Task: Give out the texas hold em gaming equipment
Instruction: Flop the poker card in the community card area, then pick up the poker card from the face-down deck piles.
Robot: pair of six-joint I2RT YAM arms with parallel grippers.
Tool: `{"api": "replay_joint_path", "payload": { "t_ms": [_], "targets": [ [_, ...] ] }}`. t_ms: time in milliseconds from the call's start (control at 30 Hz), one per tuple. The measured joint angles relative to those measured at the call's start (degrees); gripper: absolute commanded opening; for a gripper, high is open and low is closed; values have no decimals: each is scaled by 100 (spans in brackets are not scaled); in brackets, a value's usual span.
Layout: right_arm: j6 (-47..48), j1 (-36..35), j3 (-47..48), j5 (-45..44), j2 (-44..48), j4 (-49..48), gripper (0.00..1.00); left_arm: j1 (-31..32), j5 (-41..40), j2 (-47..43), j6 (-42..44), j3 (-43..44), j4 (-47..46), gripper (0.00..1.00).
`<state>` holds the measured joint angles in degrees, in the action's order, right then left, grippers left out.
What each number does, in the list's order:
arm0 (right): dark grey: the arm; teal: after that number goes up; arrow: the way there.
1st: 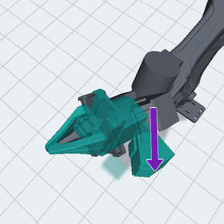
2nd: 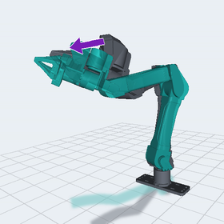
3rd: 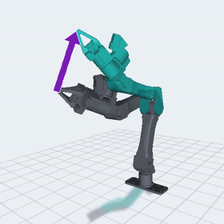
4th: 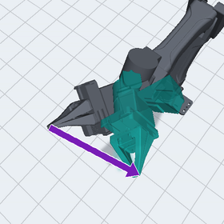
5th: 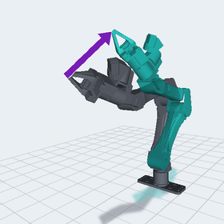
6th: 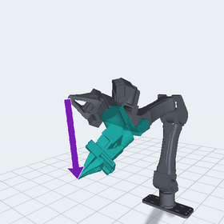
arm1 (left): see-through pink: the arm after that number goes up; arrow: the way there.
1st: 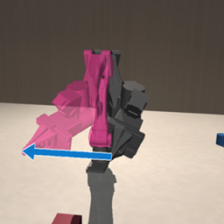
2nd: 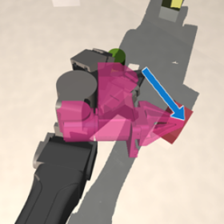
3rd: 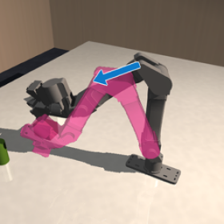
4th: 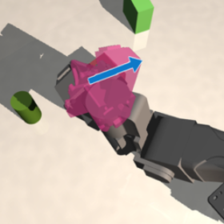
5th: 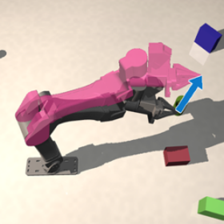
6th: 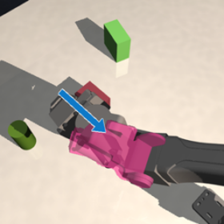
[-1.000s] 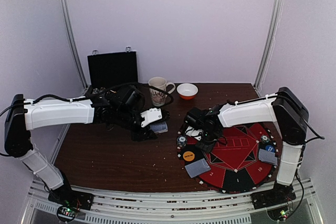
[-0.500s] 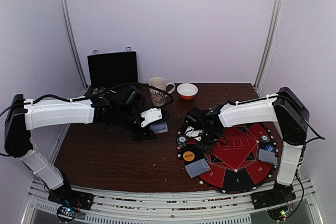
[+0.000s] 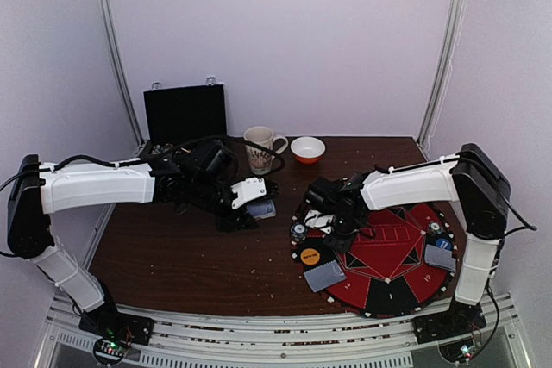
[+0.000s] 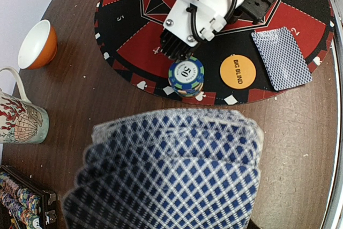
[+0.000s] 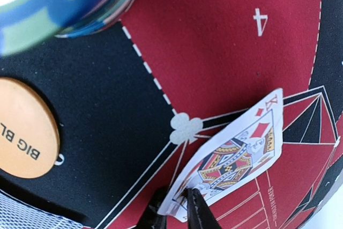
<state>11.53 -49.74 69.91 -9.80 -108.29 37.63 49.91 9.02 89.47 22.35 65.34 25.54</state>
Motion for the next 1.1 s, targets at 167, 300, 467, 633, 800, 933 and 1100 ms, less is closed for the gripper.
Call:
{"api": "replay_joint_path", "payload": {
  "t_ms": [167,300,467,633,800,933,1100],
  "targets": [
    [55,-7,-2,46,31,57,29,0,0,0,0,0,0,46],
    [72,-15,-20,232,109,127,39,0,0,0,0,0,0,46],
    [2,-31,-79,640,586,127,61,0,0,0,0,0,0,46],
    [-603,306,-90,1239,1593,-326,100,0,0,0,0,0,0,46],
    [-1768,1211,-417,2505,2675,-1786,100,0,2,0,0,0,0,46],
    [-2881,1296,-612,3563,2745,-3130,100,0,9,0,0,0,0,46],
    [-3915,1215,-772,4387,2197,-4183,97,0,33,0,0,0,0,46]
  ]
}}
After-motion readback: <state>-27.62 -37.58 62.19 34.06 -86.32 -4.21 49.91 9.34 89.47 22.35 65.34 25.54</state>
